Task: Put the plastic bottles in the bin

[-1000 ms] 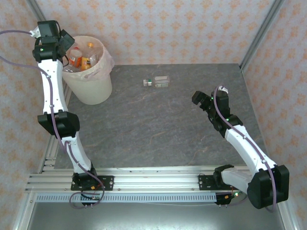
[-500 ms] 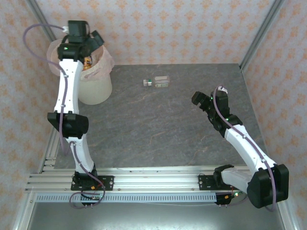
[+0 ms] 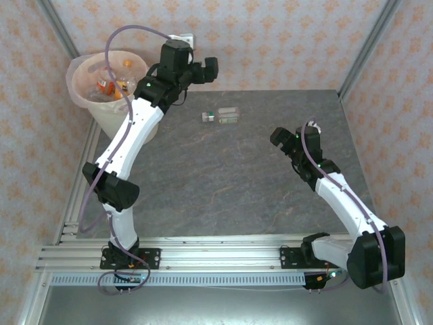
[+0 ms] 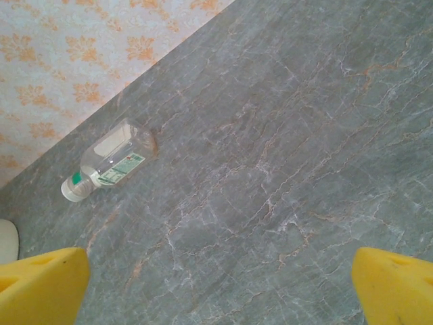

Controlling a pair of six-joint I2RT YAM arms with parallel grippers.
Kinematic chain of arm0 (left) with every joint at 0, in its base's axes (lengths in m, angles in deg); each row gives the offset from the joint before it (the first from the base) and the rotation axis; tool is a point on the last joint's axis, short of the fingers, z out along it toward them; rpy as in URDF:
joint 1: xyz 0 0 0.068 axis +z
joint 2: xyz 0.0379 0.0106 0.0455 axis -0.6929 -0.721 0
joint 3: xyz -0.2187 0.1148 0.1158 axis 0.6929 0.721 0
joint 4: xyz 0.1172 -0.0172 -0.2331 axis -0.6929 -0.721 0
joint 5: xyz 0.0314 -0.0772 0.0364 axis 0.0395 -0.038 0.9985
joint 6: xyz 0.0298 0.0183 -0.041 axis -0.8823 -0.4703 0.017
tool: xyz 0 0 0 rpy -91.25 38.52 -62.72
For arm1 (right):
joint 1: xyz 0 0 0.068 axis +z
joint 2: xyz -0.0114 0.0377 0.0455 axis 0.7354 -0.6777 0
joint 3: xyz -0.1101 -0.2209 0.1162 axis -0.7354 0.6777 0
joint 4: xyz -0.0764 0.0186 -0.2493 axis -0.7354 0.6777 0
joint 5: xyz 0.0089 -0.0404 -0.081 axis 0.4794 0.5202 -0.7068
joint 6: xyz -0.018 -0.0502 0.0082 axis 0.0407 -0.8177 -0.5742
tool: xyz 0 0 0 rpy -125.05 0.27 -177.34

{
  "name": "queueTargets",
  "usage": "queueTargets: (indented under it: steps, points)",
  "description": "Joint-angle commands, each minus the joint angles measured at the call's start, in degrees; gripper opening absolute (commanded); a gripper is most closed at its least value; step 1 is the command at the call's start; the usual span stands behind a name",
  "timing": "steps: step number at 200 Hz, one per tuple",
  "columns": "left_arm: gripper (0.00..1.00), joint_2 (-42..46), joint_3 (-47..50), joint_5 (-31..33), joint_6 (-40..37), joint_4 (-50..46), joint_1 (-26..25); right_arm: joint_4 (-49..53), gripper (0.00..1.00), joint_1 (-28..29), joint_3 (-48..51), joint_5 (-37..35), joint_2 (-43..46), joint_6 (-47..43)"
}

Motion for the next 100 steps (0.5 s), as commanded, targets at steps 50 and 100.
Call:
queueTargets:
  steps: [50,100]
  points:
    - [1.00,-15.04,-7.01,-16.69,-16.41,-0.83,-3.74,1.16,0.99,-0.79,-3.48,4.49,-1.67,2.36]
    - [1.00,-28.44,-18.87,-11.72,-14.08,-5.35,-3.78,4.45,0.99,-0.78,-2.89,2.97,1.48,0.69]
